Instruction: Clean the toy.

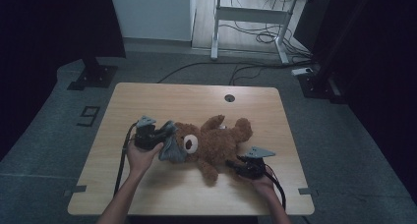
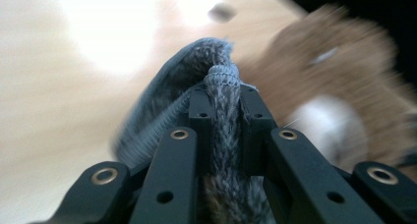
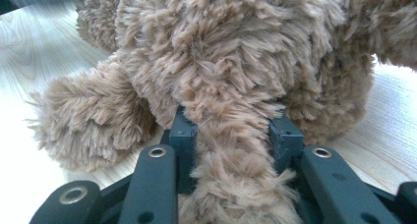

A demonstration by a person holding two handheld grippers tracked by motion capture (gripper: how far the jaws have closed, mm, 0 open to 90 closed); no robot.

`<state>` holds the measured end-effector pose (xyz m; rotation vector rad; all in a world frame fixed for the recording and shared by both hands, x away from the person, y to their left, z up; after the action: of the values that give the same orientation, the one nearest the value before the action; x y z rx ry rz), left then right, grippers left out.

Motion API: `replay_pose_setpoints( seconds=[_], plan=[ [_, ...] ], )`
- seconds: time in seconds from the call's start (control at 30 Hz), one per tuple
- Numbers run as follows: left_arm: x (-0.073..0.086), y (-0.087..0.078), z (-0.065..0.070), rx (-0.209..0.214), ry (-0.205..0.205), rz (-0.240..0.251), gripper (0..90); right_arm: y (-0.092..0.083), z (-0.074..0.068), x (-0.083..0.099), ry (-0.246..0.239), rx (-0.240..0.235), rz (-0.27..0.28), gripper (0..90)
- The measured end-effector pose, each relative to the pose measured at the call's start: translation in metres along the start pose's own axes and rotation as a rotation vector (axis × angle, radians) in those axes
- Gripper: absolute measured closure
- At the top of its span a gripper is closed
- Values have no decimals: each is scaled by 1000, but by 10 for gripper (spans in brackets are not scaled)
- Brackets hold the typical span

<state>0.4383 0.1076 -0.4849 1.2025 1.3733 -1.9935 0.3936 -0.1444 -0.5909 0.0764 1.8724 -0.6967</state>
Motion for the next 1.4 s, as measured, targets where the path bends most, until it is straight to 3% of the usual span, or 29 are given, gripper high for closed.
replay_pose_setpoints(
  seconds=[0.17,0.3,0.33,0.43,0.5,0.57,0.67,0.77,0.87,1.0,1.1,1.17,1.3,1.4],
  plan=[
    [-35,4,58,89,73,33,789,0,0,0,0,0,1,643],
    [-46,25,115,150,158,6,789,0,0,0,4,-5,-1,643],
    [-46,30,123,157,172,0,789,0,1,0,3,-4,-2,643],
    [-41,48,150,145,237,-17,788,-1,1,0,2,-6,-2,642],
    [-29,67,167,135,278,-65,788,0,1,0,-1,-7,-2,643],
    [-18,80,169,85,337,-100,787,0,0,0,-1,-4,-3,643],
    [-6,94,163,73,320,-127,786,0,0,0,-3,3,-5,642],
    [-7,92,151,65,298,-114,787,0,0,0,-7,5,-5,642],
    [-10,86,135,9,313,-109,787,0,1,0,-7,6,-3,642],
    [-6,78,101,-75,312,-129,788,0,1,0,-4,11,-2,643],
    [3,69,72,-80,251,-110,790,0,0,0,-8,11,-3,642],
    [4,60,58,-52,184,-92,791,1,-1,0,-14,14,-6,642],
    [1,42,33,-91,148,-40,791,4,-1,1,-28,28,-16,642],
    [3,33,10,-126,109,-36,792,3,-1,1,-19,25,-14,643]
  ],
)
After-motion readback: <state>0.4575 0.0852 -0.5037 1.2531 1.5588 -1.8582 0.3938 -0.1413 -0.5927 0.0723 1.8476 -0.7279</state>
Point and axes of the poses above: each handheld gripper's, and its own axes: y roughly forward along the jaws, x roughly out of its underside, z roughly to its right, the point moved 9 cm from there along y, roughly forward along the jaws, and after that the axes turned 12 degrees about -x, right-handed, at the moved point
